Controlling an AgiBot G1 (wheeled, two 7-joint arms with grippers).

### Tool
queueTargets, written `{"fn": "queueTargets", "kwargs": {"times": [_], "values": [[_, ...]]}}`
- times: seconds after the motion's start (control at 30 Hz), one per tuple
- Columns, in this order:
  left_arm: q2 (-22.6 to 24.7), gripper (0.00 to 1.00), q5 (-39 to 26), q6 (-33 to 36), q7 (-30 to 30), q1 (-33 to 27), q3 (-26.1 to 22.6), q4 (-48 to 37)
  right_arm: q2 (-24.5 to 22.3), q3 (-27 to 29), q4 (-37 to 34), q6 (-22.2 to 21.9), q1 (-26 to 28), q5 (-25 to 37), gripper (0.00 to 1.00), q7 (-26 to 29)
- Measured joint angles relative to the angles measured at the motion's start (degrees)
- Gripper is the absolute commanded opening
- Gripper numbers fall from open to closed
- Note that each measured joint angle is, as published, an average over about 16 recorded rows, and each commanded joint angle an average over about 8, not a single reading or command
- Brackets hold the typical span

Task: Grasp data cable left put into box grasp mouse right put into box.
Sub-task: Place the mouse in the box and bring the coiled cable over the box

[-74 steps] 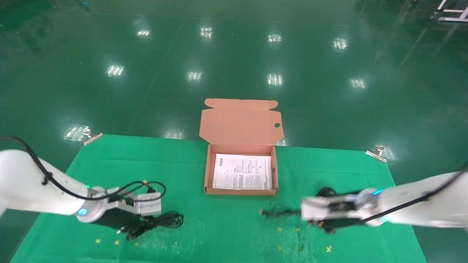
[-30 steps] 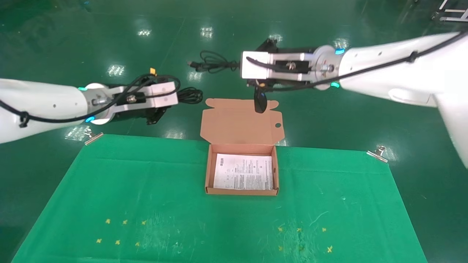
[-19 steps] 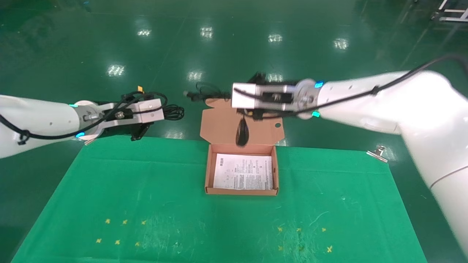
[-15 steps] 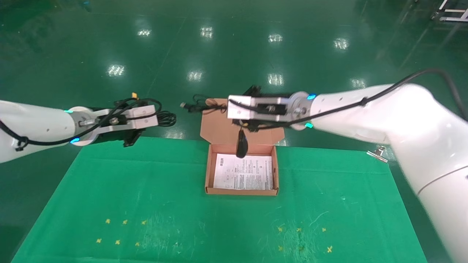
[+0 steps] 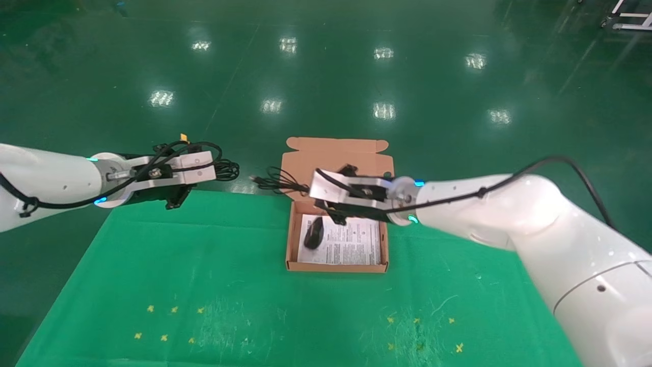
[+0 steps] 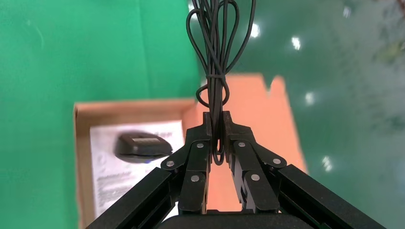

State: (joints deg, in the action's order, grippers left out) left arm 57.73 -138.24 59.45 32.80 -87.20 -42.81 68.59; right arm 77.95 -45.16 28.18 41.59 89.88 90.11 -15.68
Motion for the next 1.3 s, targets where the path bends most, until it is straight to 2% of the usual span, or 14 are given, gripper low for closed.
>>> {"fn": "queueTargets", "kwargs": {"times": [0.1,0.13,0.37,0.4,0.67,0.87,1.1,1.3], "values": [[0.0,0.00,-0.1,0.0,0.1,0.0,0.0,0.1,-0.1,-1.2,-1.9,-0.8,-0.5,-1.1,0.00,1.0],[0.0,0.00,-0.1,0.0,0.1,0.0,0.0,0.1,-0.1,-1.5,-2.5,-1.0,-0.6,-1.4,0.05,1.3],[0.1,0.00,0.0,0.0,0.1,0.2,-0.1,0.3,-0.6,-3.3,-5.6,-1.7,-1.1,-2.9,0.92,2.3],[0.2,0.00,0.0,0.0,0.1,0.2,-0.1,0.4,-0.6,-3.5,-5.8,-1.7,-1.1,-3.1,1.00,2.3],[1.8,0.00,0.6,-0.9,-0.7,1.2,-0.8,0.1,-1.7,-4.2,-5.4,-1.9,-1.5,-3.8,1.00,2.6],[5.1,0.00,1.1,-3.1,-2.2,2.9,-2.0,-1.4,-4.1,-4.3,-3.5,-1.7,-1.3,-3.8,1.00,3.3],[10.9,0.00,1.4,-8.5,-5.2,5.3,-4.0,-6.3,-10.0,-4.3,1.4,-1.2,-0.6,-2.9,1.00,5.4],[16.2,0.00,2.3,-14.5,-8.5,6.9,-6.2,-12.5,-17.0,-4.6,9.2,-0.9,-0.2,-0.9,1.00,9.7]]}}
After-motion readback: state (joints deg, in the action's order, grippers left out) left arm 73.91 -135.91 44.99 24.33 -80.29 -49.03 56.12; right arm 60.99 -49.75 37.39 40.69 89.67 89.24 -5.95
